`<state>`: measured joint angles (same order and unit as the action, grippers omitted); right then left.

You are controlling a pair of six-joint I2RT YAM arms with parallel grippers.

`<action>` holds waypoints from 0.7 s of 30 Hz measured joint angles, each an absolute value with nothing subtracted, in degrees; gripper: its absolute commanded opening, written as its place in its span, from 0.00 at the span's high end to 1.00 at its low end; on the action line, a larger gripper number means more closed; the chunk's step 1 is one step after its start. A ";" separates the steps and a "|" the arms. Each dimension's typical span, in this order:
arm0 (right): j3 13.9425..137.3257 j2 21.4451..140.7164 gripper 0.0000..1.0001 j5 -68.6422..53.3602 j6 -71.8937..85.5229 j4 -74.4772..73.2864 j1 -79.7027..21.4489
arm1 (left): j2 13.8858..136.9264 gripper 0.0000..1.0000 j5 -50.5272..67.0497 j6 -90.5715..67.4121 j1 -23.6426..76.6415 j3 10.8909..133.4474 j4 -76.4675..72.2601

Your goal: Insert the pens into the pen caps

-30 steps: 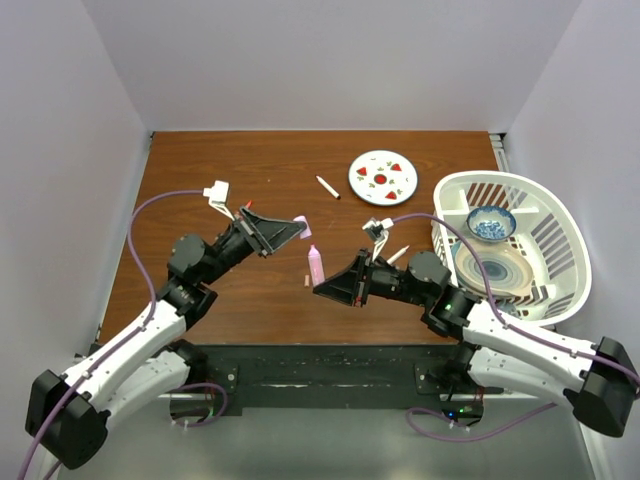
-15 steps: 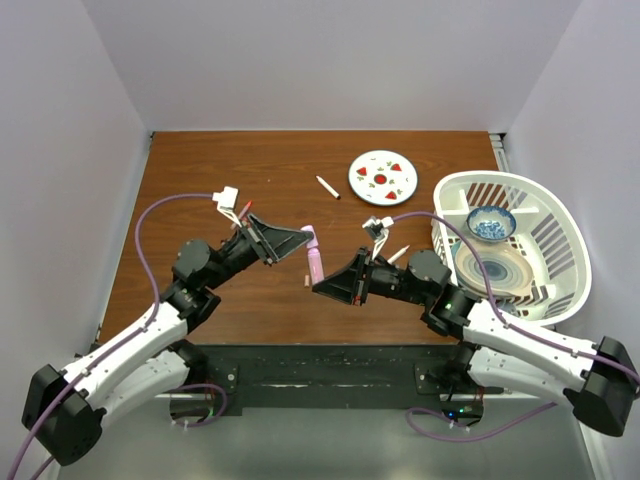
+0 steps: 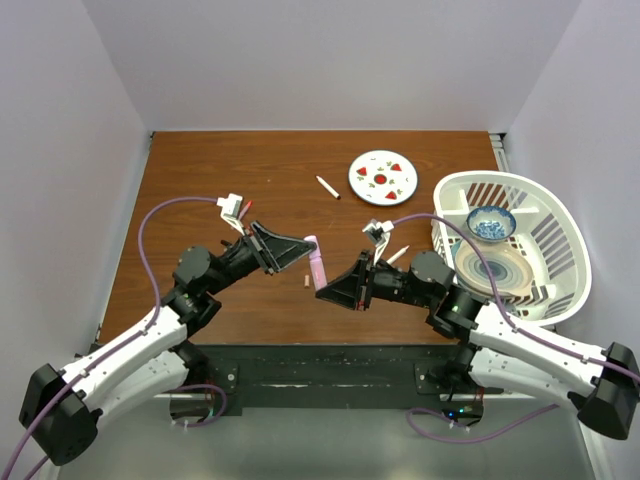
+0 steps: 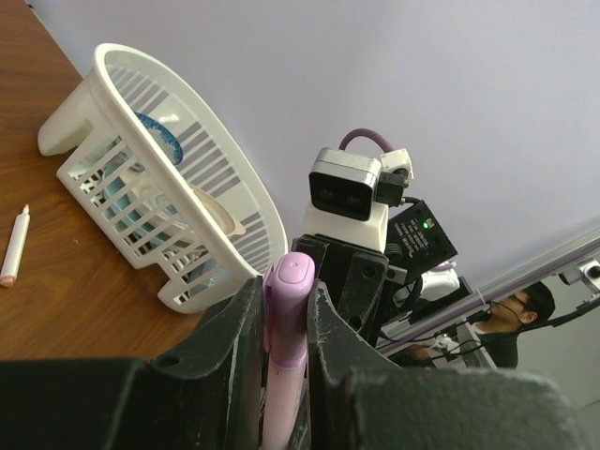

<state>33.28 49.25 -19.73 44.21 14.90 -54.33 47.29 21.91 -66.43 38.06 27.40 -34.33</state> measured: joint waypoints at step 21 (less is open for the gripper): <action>39.24 46.61 1.00 -23.77 38.94 11.16 -54.00 | 43.86 0.31 29.23 -57.10 40.60 32.25 -27.57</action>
<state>39.24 46.61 -23.77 38.94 11.16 -54.00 43.86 29.23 -57.10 40.60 32.25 -27.57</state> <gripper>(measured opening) 0.168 0.593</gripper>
